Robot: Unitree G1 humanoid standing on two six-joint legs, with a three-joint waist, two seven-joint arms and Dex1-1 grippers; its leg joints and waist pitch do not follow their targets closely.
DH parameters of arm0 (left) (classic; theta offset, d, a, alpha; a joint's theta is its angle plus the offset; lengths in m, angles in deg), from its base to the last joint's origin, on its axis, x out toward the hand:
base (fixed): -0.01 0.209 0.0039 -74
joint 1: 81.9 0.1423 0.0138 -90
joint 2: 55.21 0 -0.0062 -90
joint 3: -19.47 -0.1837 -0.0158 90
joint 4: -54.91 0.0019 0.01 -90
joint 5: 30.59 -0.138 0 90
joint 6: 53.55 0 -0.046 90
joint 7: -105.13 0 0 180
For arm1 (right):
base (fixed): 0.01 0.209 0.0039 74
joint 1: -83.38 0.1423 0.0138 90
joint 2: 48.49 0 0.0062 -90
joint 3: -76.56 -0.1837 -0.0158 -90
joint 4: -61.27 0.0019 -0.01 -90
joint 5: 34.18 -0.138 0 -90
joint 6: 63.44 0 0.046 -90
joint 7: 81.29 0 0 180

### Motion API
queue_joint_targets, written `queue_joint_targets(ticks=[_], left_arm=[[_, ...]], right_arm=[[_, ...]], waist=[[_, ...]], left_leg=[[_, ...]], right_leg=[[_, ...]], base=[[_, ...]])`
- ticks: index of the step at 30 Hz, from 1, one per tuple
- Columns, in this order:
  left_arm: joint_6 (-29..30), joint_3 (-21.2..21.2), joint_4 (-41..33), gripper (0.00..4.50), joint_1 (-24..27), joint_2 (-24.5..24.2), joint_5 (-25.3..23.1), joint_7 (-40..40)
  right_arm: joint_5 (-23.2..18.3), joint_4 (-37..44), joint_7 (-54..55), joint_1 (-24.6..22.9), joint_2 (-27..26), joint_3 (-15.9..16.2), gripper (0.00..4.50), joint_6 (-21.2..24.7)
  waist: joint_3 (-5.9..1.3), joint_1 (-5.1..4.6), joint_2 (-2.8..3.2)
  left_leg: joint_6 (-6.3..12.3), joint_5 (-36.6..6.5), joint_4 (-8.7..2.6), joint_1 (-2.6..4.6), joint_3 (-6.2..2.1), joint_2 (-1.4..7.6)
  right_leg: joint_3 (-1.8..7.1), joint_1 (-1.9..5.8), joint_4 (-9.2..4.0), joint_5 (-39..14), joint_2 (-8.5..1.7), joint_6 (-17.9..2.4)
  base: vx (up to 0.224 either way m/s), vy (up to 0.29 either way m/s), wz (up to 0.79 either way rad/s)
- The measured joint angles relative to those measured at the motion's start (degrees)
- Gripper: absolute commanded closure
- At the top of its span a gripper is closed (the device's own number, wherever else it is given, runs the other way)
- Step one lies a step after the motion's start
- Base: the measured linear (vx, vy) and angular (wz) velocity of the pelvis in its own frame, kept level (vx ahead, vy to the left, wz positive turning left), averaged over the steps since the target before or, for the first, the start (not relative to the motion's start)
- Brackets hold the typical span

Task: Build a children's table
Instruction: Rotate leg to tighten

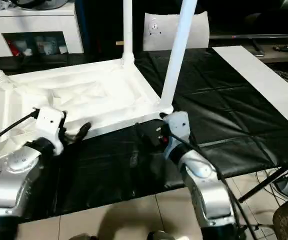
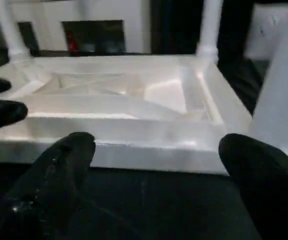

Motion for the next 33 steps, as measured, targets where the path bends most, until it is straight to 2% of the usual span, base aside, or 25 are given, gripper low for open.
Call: queue_joint_targets(ticks=[3,4,5,6,7,8,9,10,11,12,13,14,15,16,17,18,19,20,21,22,23,25,30,33], left_arm=[[-0.01,0.04,-0.6,0.01,1.33,-0.01,0.46,-0.59],[-0.92,0.04,-1.53,0.01,2.24,-0.11,0.26,-0.95],[-1.19,-0.11,-2.13,0.01,2.42,-0.05,0.06,-1.19],[-1.31,-0.11,-2.86,0.01,2.52,0.03,-0.03,-1.57],[-1.34,0.07,-3.49,0.01,2.77,0.22,-0.05,-2.26],[-1.02,0.51,-4.04,0.01,3.25,0.64,0.02,-2.82],[-0.6,1.08,-4.78,0.01,3.9,1.23,0.02,-3.53],[0.0,1.36,-5.55,0.01,4.46,1.44,0.01,-4.33],[0.32,1.37,-5.67,0.01,4.51,1.38,-0.12,-4.73],[0.45,1.36,-5.75,0.01,4.53,1.37,-0.23,-5.01],[0.45,1.26,-5.76,0.01,4.56,1.39,-0.34,-5.09],[0.16,1.08,-5.93,0.01,5.07,1.31,-0.55,-5.34],[-0.23,0.94,-6.08,0.01,5.52,1.15,-0.65,-5.52],[-0.81,0.75,-6.65,0.01,5.75,0.97,-0.74,-5.53],[-1.04,0.76,-7.52,0.01,5.9,0.87,-0.79,-5.54],[-1.08,0.88,-7.91,0.01,5.98,0.35,-0.85,-5.6],[-0.81,1.55,-8.33,0.01,6.94,0.24,-0.86,-6.1],[-0.44,2.27,-8.72,0.01,7.78,0.37,-0.87,-6.81],[-0.14,2.95,-9.06,0.01,8.46,0.47,-0.91,-7.39],[0.41,3.57,-9.41,0.01,9.32,0.45,-1.07,-8.0],[0.72,3.8,-9.42,0.01,9.76,0.46,-1.08,-8.14],[0.8,3.81,-10.01,0.01,11.25,0.58,-1.02,-8.12],[1.06,4.06,-12.53,0.01,13.85,1.27,0.67,-8.09],[1.25,4.24,-13.58,0.01,15.63,1.29,1.03,-8.17]], right_arm=[[-0.12,1.38,0.6,-0.63,0.75,0.01,0.0,1.26],[-0.04,2.08,0.51,-1.1,1.24,0.25,0.0,1.31],[0.07,2.27,0.52,-1.49,1.34,0.24,0.0,1.31],[0.15,2.25,0.54,-1.63,1.3,0.27,0.0,1.34],[0.17,2.26,0.51,-1.51,1.11,0.84,0.0,1.34],[0.13,2.26,0.47,-1.43,0.73,1.21,0.0,1.42],[0.07,2.29,0.41,-1.14,0.53,1.54,0.0,1.57],[0.03,2.52,0.39,-0.94,0.56,1.61,0.0,2.03],[0.04,2.52,0.39,-0.85,0.81,1.61,0.0,2.28],[0.04,2.51,0.41,-0.85,1.12,1.55,0.0,2.47],[0.03,2.51,0.43,-0.85,1.28,1.52,0.0,2.57],[-0.1,2.5,0.55,-0.91,1.42,1.15,0.0,2.64],[-0.22,2.54,0.62,-0.91,1.27,0.77,0.0,2.63],[-0.48,2.53,0.79,-0.98,0.98,0.25,0.0,2.63],[-0.7,2.53,0.85,-0.93,0.72,-0.17,0.0,2.59],[-0.72,2.37,0.97,-1.14,0.24,-0.49,0.0,2.68],[-0.75,2.38,0.82,-1.15,-0.05,0.45,0.0,2.69],[-0.78,2.48,0.57,-1.08,-0.01,0.95,0.0,2.52],[-0.86,2.5,0.38,-1.09,0.38,1.07,0.0,2.51],[-1.15,2.51,-0.13,-1.1,1.16,1.0,0.0,2.55],[-1.27,2.52,-0.55,-1.14,1.57,0.84,0.0,2.6],[-1.95,3.03,-1.03,-1.58,1.72,0.7,0.0,3.14],[-2.34,4.2,-1.94,-1.92,2.03,0.83,0.0,3.69],[-2.51,4.21,-1.95,-2.04,2.11,0.92,0.0,4.51]], waist=[[0.0,-0.03,0.0],[0.01,-0.01,0.05],[-0.06,-0.53,0.43],[-0.07,-0.76,0.42],[-0.01,-1.2,0.52],[0.02,-1.23,0.58],[0.02,-1.23,0.5],[0.01,-0.77,0.56],[0.01,-0.26,0.41],[0.05,0.27,0.32],[0.08,0.44,0.27],[0.11,0.78,0.17],[0.09,0.9,0.16],[0.0,1.18,0.5],[-0.2,1.43,1.38],[-0.21,1.37,1.28],[-0.33,1.06,1.25],[-0.36,0.78,1.28],[-0.45,0.59,1.1],[-0.57,0.36,0.86],[-0.57,0.21,0.74],[-0.59,-0.28,0.49],[-0.81,-1.96,-0.08],[-0.79,-3.25,-0.06]], left_leg=[[0.0,0.0,-0.01,-0.08,-0.01,0.05],[0.0,-0.01,-0.01,-0.63,-0.51,-0.09],[-0.01,0.0,0.13,-1.3,-1.99,-0.38],[-0.06,0.03,0.17,-1.79,-3.0,-0.47],[-0.37,0.21,0.27,-2.06,-4.63,-0.71],[-0.52,0.3,0.26,-2.12,-5.41,-0.75],[-0.64,0.26,0.29,-2.58,-6.17,-1.09],[-0.82,0.16,0.15,-2.87,-6.91,-1.29],[-0.78,0.11,0.08,-3.05,-7.06,-1.55],[0.19,-0.47,0.77,-3.29,-6.99,-1.66],[1.43,-1.25,2.29,-3.72,-6.55,-1.48],[1.73,-1.44,7.05,-4.39,-6.04,-1.67],[1.7,-1.45,8.68,-4.11,-5.87,-1.85],[1.68,-1.48,6.4,-2.33,-5.65,-1.2],[-1.15,-2.94,2.77,-0.48,-5.61,-0.04],[-0.89,-2.58,3.03,-0.62,-4.68,0.1],[-0.04,-2.55,3.24,-0.5,-4.3,-0.11],[0.19,-2.76,3.48,-0.49,-4.23,-0.4],[0.12,-2.92,3.56,-0.44,-4.04,-0.73],[0.1,-2.89,3.54,-0.2,-3.48,-0.78],[0.1,-2.87,3.52,0.11,-3.01,-0.69],[0.1,-2.88,3.25,0.86,-2.58,-0.77],[0.09,-2.88,2.6,0.97,-2.66,-0.78],[0.07,-2.89,2.22,0.96,-2.72,-0.71]], right_leg=[[-0.06,-0.09,0.01,0.0,0.03,0.01],[-0.54,0.07,0.03,-0.03,-0.14,0.04],[-1.69,0.41,-0.18,-0.11,-0.3,0.09],[-2.2,0.59,-0.36,-0.12,-0.11,0.08],[-3.13,0.93,-0.29,-0.23,0.01,-0.09],[-3.64,1.17,-0.09,-0.48,0.08,-0.35],[-4.22,1.33,0.31,-0.84,-0.07,-0.59],[-5.06,1.43,0.41,-1.24,-0.25,-0.51],[-5.64,1.42,0.37,-1.38,-0.56,-0.53],[-6.55,1.57,0.38,-1.49,-1.27,-0.55],[-6.98,1.75,0.34,-1.57,-1.8,-0.46],[-7.13,2.12,0.35,-1.6,-2.82,-0.26],[-7.19,2.31,0.36,-1.58,-3.66,0.06],[-7.11,2.35,0.35,-1.48,-4.17,0.38],[-7.13,2.2,0.45,-1.26,-3.77,0.65],[-6.28,2.04,0.28,-1.19,-3.44,0.54],[-3.56,1.75,0.36,-1.32,-1.94,-0.85],[-1.77,1.78,0.37,-1.18,-1.2,-1.59],[-0.49,1.76,0.23,-1.14,-0.94,-1.68],[0.59,1.89,0.22,-1.14,-1.01,-1.64],[1.1,2.11,0.21,-1.28,-1.02,-1.37],[1.84,2.23,0.16,-2.44,-0.96,0.7],[1.66,2.21,-0.02,-2.96,-1.02,1.57],[1.43,1.94,-0.03,-2.97,-1.01,1.57]], base=[[0.0,0.0,0.0],[0.0,0.0,0.0],[-0.028,-0.02,0.21],[0.003,-0.05,0.48],[0.003,-0.05,0.48],[0.039,-0.083,0.57],[-0.031,-0.086,0.48],[-0.031,-0.086,0.48],[-0.042,-0.072,0.35],[-0.016,-0.045,0.39],[-0.016,-0.045,0.39],[-0.019,0.014,0.38],[-0.011,0.071,0.28],[-0.011,0.071,0.28],[-0.016,0.112,0.15],[-0.017,0.16,0.13],[-0.017,0.16,0.13],[-0.024,0.174,0.14],[-0.029,0.125,0.1],[-0.029,0.125,0.1],[-0.029,0.067,0.12],[0.0,0.0,0.0],[0.0,0.0,0.0],[0.0,0.0,0.0]])
